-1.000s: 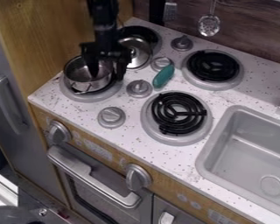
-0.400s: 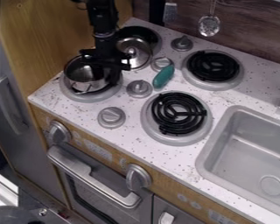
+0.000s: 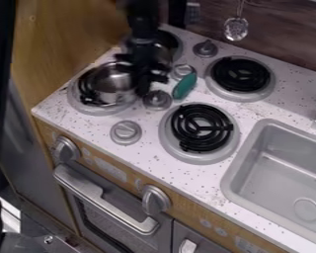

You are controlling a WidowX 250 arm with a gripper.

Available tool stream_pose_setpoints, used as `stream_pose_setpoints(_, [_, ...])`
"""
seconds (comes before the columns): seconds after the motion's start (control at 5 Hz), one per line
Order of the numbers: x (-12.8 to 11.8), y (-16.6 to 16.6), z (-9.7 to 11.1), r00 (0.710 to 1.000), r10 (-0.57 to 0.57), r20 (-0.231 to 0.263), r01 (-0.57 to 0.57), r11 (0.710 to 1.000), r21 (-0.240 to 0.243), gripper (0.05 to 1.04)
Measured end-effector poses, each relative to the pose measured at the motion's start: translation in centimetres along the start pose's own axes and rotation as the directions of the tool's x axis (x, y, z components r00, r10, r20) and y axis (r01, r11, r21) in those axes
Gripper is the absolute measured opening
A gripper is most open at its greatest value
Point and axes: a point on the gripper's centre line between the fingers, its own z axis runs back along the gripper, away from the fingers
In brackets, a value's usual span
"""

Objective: Moves the pot to the lower right burner

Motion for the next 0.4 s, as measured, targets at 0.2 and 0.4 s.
stream_pose_setpoints(0.2, [-0.2, -5.4, 1.7, 0.992, -0.125, 0.036, 0.125, 0.992, 0.006, 0.074])
stream_pose_setpoints(0.4, [-1.9, -9.7, 0.7, 0.988, -0.156, 0.023, 0.157, 0.984, -0.085, 0.072])
